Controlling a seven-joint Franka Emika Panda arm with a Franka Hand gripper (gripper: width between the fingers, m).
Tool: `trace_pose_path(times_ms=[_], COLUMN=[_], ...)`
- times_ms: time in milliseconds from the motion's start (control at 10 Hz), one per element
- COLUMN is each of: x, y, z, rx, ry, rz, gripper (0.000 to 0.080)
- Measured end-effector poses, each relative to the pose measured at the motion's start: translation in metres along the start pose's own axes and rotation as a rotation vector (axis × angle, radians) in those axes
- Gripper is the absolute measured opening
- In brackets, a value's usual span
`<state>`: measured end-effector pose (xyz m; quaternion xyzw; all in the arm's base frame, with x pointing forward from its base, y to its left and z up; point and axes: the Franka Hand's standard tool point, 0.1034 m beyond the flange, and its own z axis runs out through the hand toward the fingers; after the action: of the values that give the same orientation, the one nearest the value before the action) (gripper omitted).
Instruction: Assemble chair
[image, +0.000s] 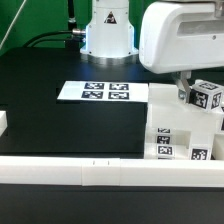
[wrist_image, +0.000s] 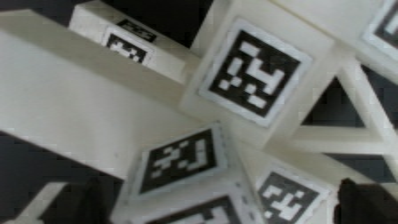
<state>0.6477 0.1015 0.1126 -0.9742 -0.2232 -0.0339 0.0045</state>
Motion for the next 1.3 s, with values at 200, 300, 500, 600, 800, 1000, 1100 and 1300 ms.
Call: trace_pose_path(times_ms=[200,300,500,600,800,1000,1100,1300], x=[-0.0014,-0.0020,-0.0021,-0.0021,-0.0021,-0.0022,-0.0025,-0.0011], y=[0.0043,0.0061,0.0064,0.0064,0.0065,0.0067,0.0074,0.0062], z=[0.0001,0.0001,0.0001,0.0001,0.0001,0.0001,0.0001,0.0001], rx=[-0.001,-0.001,-0.001,-0.001,-0.001,-0.001,0.004,0.001], ry=[0.000,0.000,0.000,0.000,0.000,0.000,0.002,0.008], rz=[-0.079,-0.141,-0.139,-0.139,-0.112,-0.062,0.031,0.222], gripper=[0.0649,0.0649,0.0517,0.0377,0.0282,0.0282,0.0282,0.0282])
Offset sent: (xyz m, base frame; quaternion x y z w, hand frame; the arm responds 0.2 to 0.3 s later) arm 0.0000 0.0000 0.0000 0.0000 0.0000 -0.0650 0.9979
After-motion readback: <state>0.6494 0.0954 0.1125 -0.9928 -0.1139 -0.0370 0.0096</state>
